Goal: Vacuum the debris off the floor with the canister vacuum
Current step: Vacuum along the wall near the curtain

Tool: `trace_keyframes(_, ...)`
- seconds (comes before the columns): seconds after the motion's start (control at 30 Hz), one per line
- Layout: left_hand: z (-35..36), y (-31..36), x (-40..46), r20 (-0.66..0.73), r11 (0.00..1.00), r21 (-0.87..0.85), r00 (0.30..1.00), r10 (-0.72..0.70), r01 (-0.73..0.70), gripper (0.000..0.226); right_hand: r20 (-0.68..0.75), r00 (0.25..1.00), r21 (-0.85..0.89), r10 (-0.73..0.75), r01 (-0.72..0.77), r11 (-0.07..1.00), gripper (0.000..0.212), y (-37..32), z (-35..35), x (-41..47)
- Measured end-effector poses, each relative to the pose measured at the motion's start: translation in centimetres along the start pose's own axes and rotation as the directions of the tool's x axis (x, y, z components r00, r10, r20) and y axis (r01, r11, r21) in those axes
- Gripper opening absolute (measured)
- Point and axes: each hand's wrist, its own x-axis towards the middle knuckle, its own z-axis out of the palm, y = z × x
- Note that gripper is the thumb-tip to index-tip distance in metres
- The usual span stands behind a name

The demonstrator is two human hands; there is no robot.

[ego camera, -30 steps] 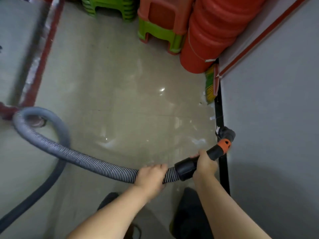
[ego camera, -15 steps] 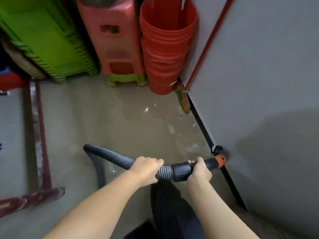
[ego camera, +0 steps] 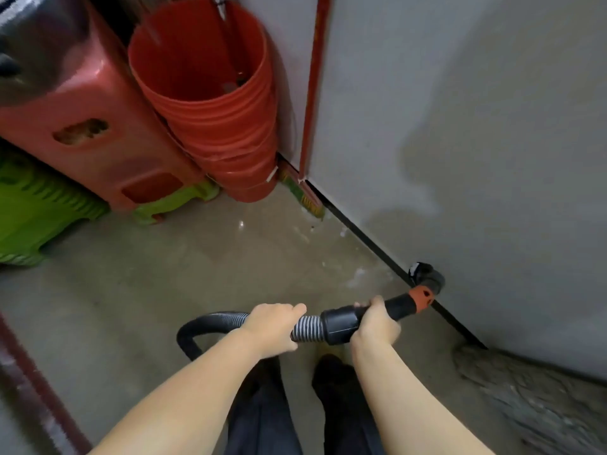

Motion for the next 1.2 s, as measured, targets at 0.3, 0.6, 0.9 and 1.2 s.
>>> trace_keyframes(0.3, -3.2, -2.8, 4.8, -0.143, 0.961, 0.193, 0.964, 0.226, -0.196, 0.056, -0.146, 0.974, 0.458, 0.175, -0.090, 0.884, 0.042, 0.4, 3.1, -0.3)
trace_keyframes(0.6, -0.3, 2.0, 11.5, 0.148, 0.979, -0.085, 0.970, 0.195, -0.184, 0.030, -0.220, 0.974, 0.519, 0.061, 0.064, 0.852, 0.036, -0.8, 0.7, 5.7)
trace_keyframes(0.9, 3.5, 6.9, 14.4, 0.281, 0.934, -0.049, 0.893, 0.352, -0.353, 0.030, -0.344, 0.913, 0.593, 0.221, 0.029, 0.805, 0.031, 1.4, -4.5, 11.0)
trace_keyframes(1.2, 3.6, 2.5, 17.0, 0.334, 0.873, -0.070, 0.813, 0.477, -0.484, 0.023, -0.426, 0.852, 0.650, 0.304, 0.054, 0.758, 0.027, 3.7, -0.1, 10.8)
